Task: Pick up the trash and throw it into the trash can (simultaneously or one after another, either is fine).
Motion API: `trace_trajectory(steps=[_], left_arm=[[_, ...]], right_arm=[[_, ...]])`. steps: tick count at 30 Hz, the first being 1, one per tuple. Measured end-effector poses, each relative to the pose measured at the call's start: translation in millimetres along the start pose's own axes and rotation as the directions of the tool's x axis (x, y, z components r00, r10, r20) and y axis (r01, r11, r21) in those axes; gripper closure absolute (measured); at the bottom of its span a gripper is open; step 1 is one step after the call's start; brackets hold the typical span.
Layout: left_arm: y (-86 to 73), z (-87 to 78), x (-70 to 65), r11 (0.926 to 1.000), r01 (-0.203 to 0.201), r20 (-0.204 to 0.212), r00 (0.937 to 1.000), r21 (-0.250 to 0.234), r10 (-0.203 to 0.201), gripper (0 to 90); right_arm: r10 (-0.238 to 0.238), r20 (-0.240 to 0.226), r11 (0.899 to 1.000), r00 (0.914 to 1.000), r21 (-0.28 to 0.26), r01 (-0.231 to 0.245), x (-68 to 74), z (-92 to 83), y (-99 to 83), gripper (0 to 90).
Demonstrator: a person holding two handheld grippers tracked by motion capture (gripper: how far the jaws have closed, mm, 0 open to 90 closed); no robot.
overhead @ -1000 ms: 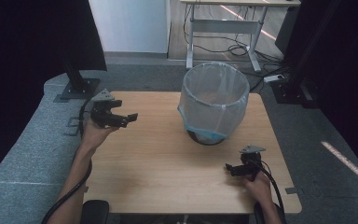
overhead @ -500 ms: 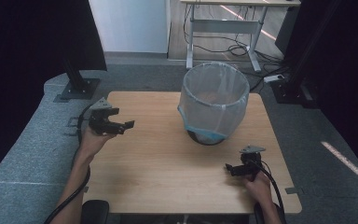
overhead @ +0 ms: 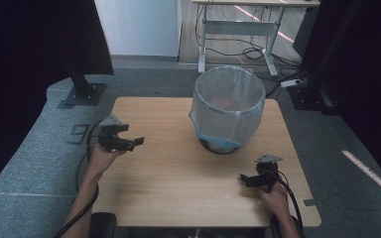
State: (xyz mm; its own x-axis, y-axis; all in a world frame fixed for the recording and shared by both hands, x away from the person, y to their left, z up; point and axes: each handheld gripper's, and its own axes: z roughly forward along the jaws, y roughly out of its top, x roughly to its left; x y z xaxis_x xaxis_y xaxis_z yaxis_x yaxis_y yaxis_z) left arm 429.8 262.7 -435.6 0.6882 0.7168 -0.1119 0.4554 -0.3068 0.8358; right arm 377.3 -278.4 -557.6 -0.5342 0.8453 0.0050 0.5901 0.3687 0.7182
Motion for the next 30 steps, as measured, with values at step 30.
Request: trace_trajectory(steps=[30], left_arm=[[-64.5, 42.0, -3.0, 0.9961, 0.052, 0.033, 0.9980, 0.071, -0.054, 5.3]], right_arm=[[0.001, 0.000, 1.000, 1.0000, 0.000, -0.001, 0.1, 0.0, 0.0, 0.0]])
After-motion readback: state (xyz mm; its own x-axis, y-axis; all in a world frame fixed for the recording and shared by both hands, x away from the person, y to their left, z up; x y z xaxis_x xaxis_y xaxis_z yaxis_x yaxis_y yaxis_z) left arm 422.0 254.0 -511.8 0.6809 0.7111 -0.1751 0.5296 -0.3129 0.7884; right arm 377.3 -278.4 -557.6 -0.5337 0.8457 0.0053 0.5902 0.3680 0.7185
